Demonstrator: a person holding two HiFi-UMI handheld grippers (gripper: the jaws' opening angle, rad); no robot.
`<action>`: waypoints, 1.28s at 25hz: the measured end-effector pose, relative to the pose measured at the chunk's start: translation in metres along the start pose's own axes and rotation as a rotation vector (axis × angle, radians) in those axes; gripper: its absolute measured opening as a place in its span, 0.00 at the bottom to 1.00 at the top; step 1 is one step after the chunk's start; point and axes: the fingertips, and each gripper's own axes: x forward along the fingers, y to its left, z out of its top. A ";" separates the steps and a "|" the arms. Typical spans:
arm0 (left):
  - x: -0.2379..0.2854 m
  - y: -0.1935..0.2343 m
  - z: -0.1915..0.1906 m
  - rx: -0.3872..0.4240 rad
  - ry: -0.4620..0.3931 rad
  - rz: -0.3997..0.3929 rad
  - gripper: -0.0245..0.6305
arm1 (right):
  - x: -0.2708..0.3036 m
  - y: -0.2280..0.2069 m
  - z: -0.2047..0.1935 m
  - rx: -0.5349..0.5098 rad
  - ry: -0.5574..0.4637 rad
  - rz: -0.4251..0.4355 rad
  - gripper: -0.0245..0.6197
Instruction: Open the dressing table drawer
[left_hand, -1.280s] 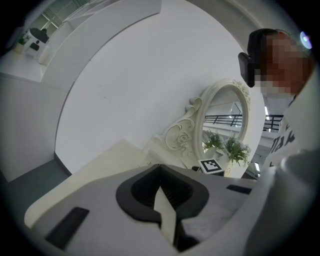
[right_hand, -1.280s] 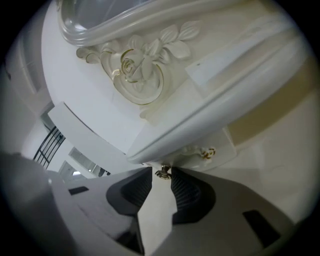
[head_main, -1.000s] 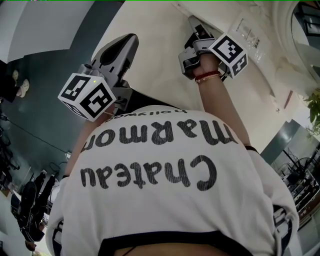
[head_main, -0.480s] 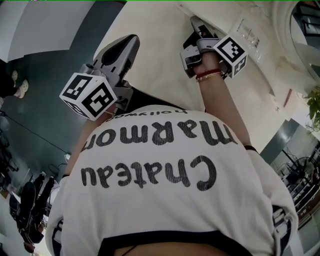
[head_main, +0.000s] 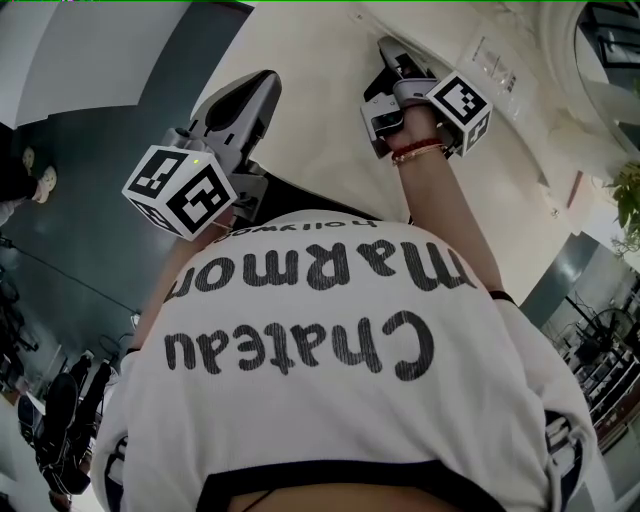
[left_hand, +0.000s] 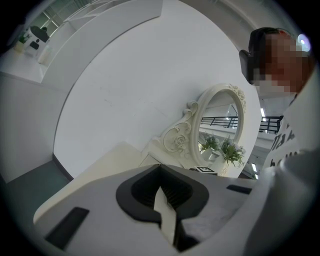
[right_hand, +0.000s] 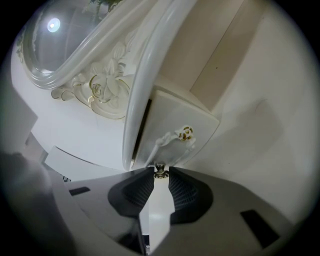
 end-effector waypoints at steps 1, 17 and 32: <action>0.000 0.000 0.000 0.000 0.001 -0.002 0.07 | -0.001 0.000 -0.002 0.003 0.002 0.000 0.20; -0.005 -0.002 0.001 0.002 0.001 -0.030 0.07 | -0.010 -0.002 -0.016 -0.016 0.019 -0.013 0.20; -0.015 -0.005 0.000 0.001 -0.008 -0.020 0.07 | -0.014 -0.001 -0.021 -0.019 0.021 -0.015 0.20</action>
